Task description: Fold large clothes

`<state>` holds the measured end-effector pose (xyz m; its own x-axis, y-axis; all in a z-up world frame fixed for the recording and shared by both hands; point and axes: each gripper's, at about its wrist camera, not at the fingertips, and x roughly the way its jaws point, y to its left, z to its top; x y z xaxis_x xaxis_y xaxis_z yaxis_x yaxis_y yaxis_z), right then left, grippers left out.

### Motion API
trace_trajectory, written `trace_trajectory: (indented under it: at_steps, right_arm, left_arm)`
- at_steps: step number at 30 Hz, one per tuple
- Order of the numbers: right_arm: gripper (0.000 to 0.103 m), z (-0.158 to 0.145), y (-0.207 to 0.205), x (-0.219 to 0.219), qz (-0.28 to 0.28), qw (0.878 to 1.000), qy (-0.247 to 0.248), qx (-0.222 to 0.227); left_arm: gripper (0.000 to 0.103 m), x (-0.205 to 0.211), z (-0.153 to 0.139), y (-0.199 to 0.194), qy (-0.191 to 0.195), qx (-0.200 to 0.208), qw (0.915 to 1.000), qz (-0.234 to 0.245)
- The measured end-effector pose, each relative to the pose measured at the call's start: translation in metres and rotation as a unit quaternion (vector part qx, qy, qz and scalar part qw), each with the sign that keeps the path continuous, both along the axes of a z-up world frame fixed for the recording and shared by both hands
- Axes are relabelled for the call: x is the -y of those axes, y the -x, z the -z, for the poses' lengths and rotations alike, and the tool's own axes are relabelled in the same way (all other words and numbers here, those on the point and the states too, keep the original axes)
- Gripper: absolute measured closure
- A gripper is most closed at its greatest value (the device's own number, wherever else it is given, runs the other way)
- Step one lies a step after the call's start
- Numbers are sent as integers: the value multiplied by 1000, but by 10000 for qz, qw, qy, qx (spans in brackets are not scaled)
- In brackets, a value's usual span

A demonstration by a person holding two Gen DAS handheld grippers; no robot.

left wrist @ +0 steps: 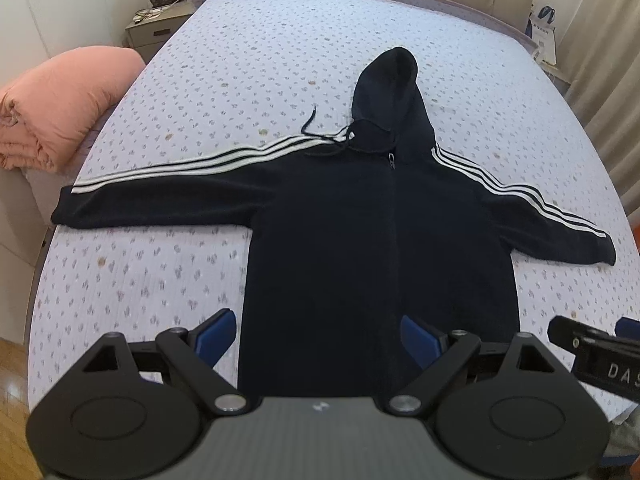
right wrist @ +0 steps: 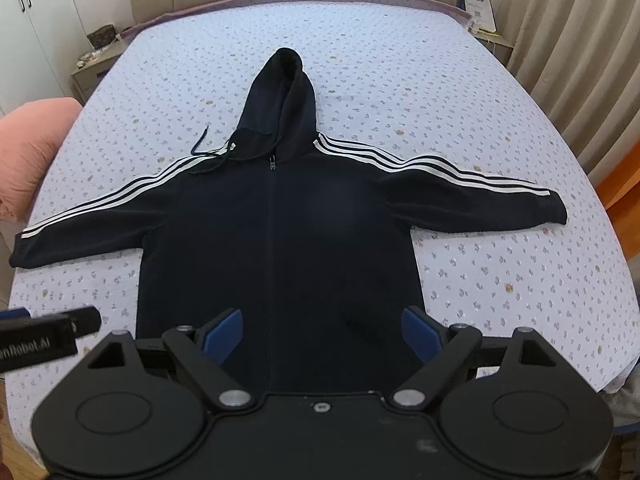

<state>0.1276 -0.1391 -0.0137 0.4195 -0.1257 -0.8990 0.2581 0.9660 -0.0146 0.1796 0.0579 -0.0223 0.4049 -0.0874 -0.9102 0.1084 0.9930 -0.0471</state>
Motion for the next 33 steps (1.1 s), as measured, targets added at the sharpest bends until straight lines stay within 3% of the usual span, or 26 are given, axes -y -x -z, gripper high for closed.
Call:
trace_trajectory:
  at_steps: [7, 15, 21, 25, 33]
  right_arm:
    - [0, 6, -22, 0, 207, 9998, 5, -35]
    - [0, 19, -31, 17, 308, 9992, -70, -228]
    - [0, 27, -47, 44, 118, 9995, -228, -185]
    - [0, 33, -60, 68, 52, 9994, -307, -175]
    - [0, 51, -76, 129, 67, 9991, -340, -236]
  left_arm:
    - [12, 15, 16, -35, -282, -108, 9987, 419]
    - [12, 44, 27, -48, -328, -173, 9977, 560]
    - [12, 65, 24, -47, -462, -217, 9982, 304]
    - [12, 83, 27, -49, -277, -361, 9989, 147]
    - [12, 133, 37, -63, -133, -198, 9997, 57]
